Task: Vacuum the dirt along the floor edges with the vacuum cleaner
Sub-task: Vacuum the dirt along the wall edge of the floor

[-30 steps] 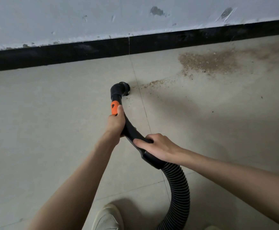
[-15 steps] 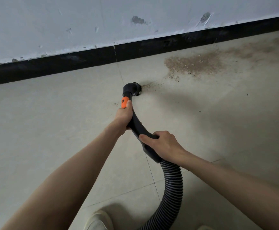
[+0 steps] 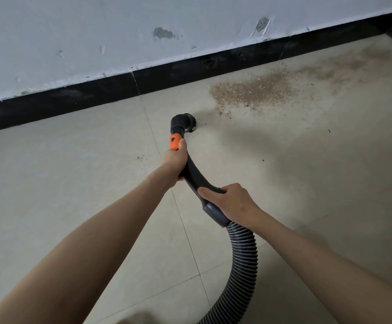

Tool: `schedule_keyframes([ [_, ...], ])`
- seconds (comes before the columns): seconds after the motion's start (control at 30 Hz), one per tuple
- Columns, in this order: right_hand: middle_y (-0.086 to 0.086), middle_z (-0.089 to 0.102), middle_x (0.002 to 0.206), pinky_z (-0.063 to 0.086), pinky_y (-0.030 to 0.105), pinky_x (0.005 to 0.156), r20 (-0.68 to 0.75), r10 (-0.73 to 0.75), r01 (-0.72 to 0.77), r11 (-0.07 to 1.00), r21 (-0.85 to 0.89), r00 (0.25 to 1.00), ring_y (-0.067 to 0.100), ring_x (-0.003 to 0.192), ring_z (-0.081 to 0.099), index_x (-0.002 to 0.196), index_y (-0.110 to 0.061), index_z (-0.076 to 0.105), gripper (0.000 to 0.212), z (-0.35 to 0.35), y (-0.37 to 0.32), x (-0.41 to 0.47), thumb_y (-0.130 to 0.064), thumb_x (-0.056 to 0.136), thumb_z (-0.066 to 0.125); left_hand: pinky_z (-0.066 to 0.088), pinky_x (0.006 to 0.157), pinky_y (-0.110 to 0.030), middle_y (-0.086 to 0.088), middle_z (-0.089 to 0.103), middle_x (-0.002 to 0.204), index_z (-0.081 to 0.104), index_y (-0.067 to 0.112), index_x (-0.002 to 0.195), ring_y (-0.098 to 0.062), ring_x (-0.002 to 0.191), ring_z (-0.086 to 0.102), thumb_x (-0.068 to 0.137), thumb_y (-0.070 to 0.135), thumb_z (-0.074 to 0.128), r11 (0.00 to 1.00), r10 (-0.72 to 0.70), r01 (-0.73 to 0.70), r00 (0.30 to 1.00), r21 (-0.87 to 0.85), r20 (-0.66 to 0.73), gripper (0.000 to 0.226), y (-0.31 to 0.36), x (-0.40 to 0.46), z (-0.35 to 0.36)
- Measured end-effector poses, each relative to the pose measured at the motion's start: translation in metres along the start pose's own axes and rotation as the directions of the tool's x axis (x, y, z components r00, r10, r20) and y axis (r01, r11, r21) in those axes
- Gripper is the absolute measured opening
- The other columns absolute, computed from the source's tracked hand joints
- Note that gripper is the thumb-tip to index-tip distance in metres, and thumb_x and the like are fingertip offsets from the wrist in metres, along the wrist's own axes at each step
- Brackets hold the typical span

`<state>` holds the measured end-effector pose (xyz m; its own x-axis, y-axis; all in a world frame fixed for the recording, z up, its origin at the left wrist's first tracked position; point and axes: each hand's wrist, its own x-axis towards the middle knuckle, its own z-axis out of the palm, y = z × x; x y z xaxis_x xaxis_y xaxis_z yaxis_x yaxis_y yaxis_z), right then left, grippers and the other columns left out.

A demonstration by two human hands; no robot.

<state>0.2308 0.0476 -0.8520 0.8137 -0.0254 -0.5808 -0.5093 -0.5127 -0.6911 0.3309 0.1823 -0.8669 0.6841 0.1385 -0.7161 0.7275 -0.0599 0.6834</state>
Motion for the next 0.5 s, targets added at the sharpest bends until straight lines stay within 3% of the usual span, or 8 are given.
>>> schedule_keyframes([
  [0.3, 0.003, 0.055, 0.059, 0.038, 0.02, 0.048, -0.081, 0.028, -0.025, 0.999, 0.039, 0.996, 0.012, 0.049, 0.05, 0.062, -0.01, 0.055, 0.051, -0.024, 0.02, 0.025, -0.057, 0.078, 0.066, 0.052, 0.091, -0.05, -0.017, 0.058, 0.107, 0.041, 0.013, 0.083, -0.038, 0.104, 0.062, 0.096, 0.049, 0.037, 0.995, 0.037, -0.041, 0.998, 0.086, 0.042, 0.039, 0.017, 0.022, 0.04],
  [0.5, -0.002, 0.046, 0.051, 0.031, 0.012, 0.039, -0.124, 0.033, -0.022, 0.996, 0.086, 0.992, 0.006, 0.039, 0.042, 0.055, -0.013, 0.047, 0.051, -0.035, 0.03, 0.045, -0.055, 0.077, 0.066, 0.052, 0.091, -0.051, -0.019, 0.059, 0.112, 0.04, 0.009, 0.101, -0.04, 0.103, 0.062, 0.096, 0.051, 0.035, 0.988, 0.065, -0.075, 0.995, 0.134, 0.076, 0.043, 0.029, 0.039, 0.065],
])
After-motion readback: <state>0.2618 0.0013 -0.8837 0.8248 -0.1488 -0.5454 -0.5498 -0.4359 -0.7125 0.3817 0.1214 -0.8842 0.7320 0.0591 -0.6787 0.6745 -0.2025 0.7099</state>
